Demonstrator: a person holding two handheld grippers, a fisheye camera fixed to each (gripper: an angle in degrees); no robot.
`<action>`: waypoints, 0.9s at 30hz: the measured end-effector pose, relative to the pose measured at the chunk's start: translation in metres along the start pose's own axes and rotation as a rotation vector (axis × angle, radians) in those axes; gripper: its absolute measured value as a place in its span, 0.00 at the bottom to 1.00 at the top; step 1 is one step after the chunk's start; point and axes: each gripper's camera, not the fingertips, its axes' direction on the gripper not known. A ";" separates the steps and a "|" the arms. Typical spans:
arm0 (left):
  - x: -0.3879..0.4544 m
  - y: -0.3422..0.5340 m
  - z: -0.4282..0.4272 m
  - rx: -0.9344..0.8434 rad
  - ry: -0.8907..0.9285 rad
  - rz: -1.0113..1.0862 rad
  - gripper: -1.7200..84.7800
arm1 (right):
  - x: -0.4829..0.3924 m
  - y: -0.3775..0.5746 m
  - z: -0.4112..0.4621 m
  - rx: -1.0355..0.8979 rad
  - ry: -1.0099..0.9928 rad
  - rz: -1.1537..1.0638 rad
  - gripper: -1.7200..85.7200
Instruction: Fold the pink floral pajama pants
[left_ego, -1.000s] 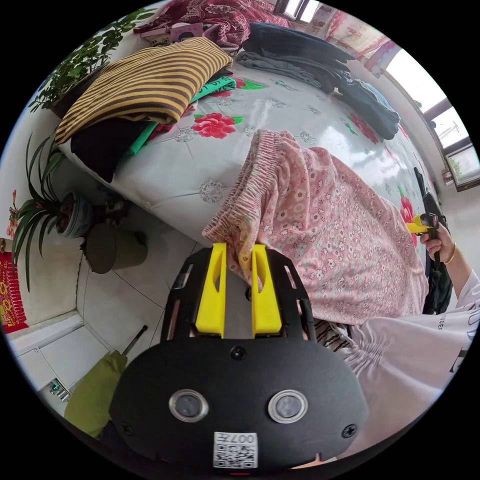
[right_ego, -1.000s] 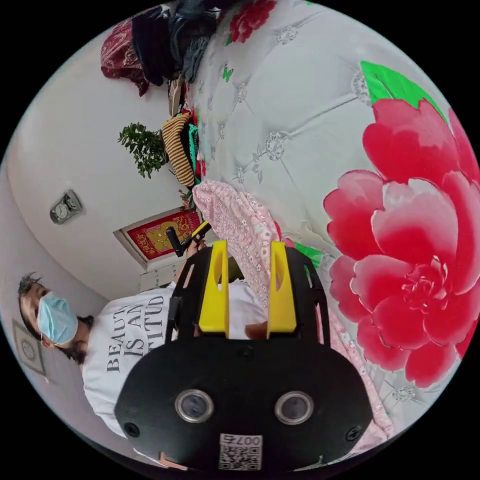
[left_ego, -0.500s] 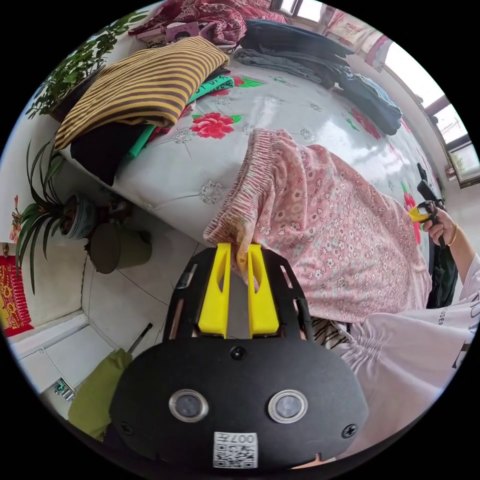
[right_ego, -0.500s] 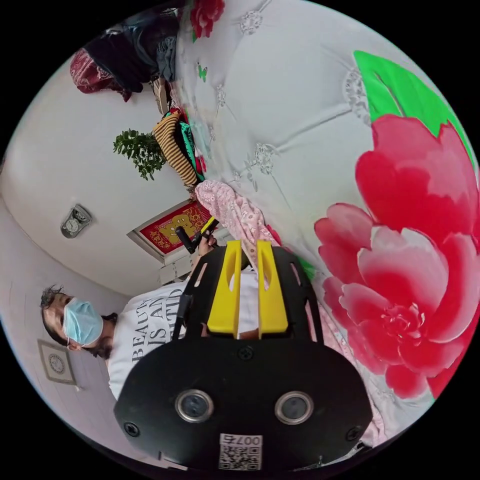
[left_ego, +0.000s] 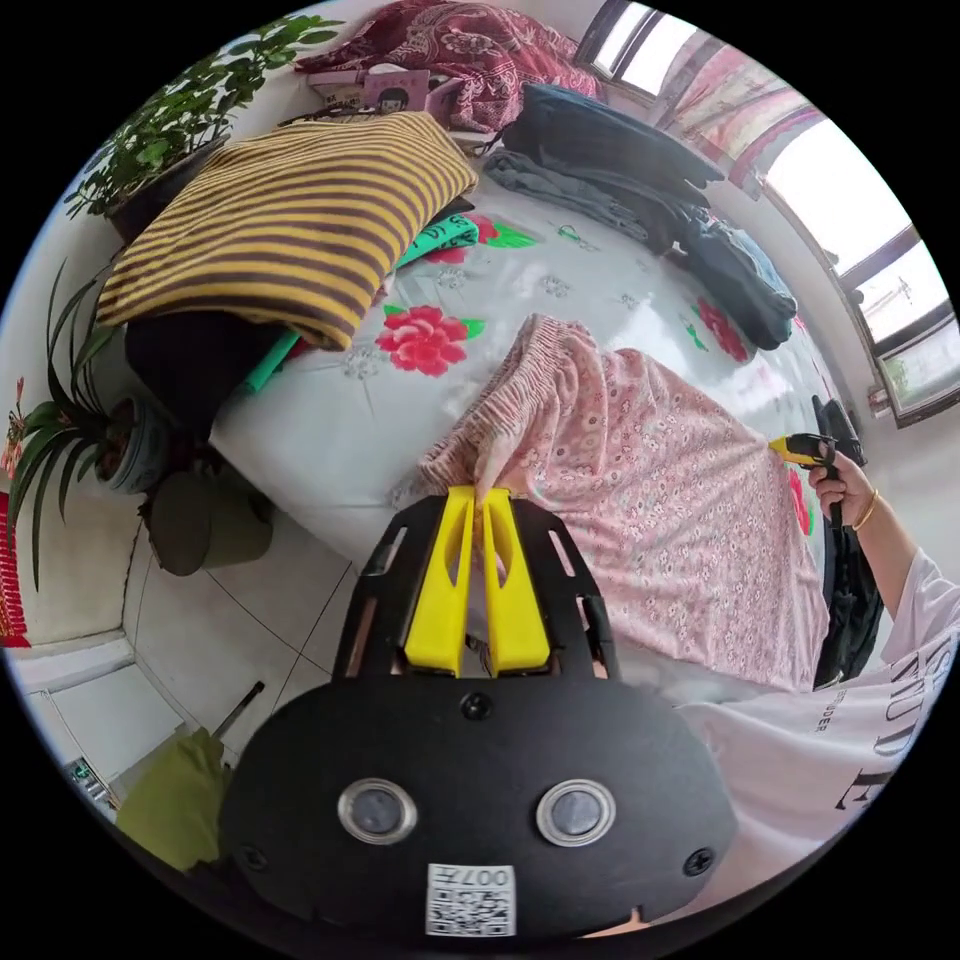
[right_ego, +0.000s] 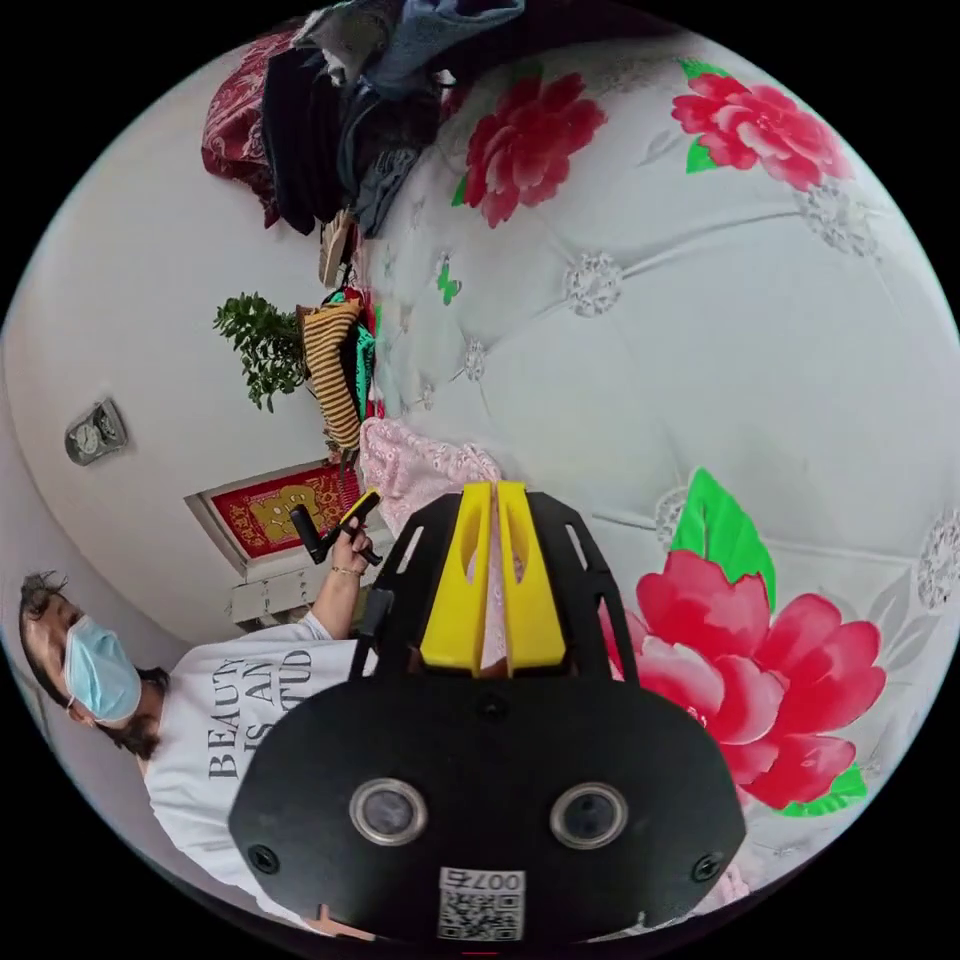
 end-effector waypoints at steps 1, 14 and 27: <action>0.002 -0.020 0.006 0.015 0.002 0.018 0.01 | 0.000 0.000 -0.006 0.056 -0.010 0.007 0.02; -0.069 -0.031 -0.005 0.054 0.126 -0.159 0.11 | -0.088 0.186 0.006 0.208 0.545 -0.307 0.08; 0.067 0.018 0.108 -0.492 0.696 0.140 0.14 | 0.002 0.182 -0.059 -0.001 0.321 -0.212 0.12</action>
